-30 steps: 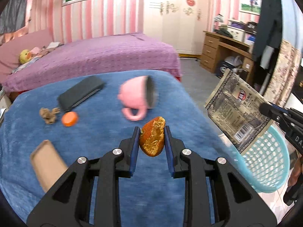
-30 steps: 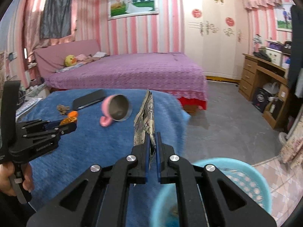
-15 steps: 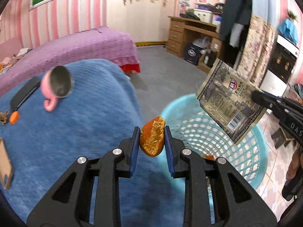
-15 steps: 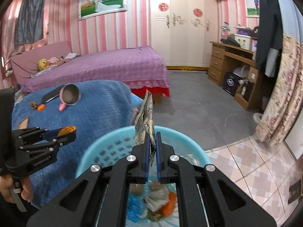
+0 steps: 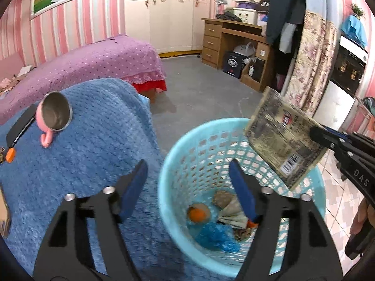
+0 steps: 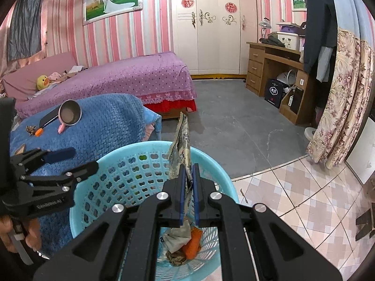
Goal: Collect trash
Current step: 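Open the left tool to drop the orange peel while the right tool drops the wrapper, then move both tools back to the bed toward the brown paper and orange cap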
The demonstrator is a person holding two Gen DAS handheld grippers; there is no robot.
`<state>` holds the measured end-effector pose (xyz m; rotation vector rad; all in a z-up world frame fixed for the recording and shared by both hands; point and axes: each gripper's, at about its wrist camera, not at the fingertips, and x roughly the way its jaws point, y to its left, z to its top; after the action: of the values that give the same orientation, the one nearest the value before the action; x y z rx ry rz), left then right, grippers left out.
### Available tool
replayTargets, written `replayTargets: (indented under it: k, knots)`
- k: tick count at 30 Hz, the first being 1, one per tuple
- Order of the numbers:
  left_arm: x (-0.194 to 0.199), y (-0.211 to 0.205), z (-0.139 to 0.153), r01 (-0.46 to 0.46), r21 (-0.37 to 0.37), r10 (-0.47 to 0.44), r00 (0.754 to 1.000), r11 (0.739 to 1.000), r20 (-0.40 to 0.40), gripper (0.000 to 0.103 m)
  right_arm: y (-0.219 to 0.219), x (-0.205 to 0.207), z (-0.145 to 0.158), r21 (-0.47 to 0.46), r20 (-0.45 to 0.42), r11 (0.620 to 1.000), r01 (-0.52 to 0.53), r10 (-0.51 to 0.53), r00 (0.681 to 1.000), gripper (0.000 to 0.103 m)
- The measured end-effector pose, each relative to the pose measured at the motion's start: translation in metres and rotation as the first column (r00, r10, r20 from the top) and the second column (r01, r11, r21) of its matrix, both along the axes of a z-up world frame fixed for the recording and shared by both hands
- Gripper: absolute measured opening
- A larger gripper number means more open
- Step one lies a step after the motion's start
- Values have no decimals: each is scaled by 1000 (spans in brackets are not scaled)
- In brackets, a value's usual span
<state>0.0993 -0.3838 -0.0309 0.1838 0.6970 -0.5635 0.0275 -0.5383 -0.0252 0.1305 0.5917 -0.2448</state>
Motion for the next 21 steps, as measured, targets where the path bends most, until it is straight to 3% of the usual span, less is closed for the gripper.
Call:
replayTargets:
  k: [6, 13, 15, 17, 21]
  knots:
    - [10, 28, 11, -75, -13, 76, 996, 997, 37, 90, 0, 3, -6, 20, -12, 1000, -4, 4, 1000, 6]
    - [19, 60, 17, -145, -12, 146, 987, 989, 61, 92, 3, 17, -18, 31, -54, 999, 10, -9, 999, 8]
    - [22, 72, 20, -164, -21, 165, 985, 986, 59, 92, 6, 21, -20, 24, -67, 999, 24, -23, 997, 20]
    - [23, 82, 22, -176, -23, 177, 982, 984, 65, 93, 9, 25, -21, 15, -73, 999, 39, -38, 997, 66]
    - [21, 104, 27, -196, -2, 195, 975, 981, 108, 95, 17, 35, -18, 2, -83, 999, 44, -43, 996, 69]
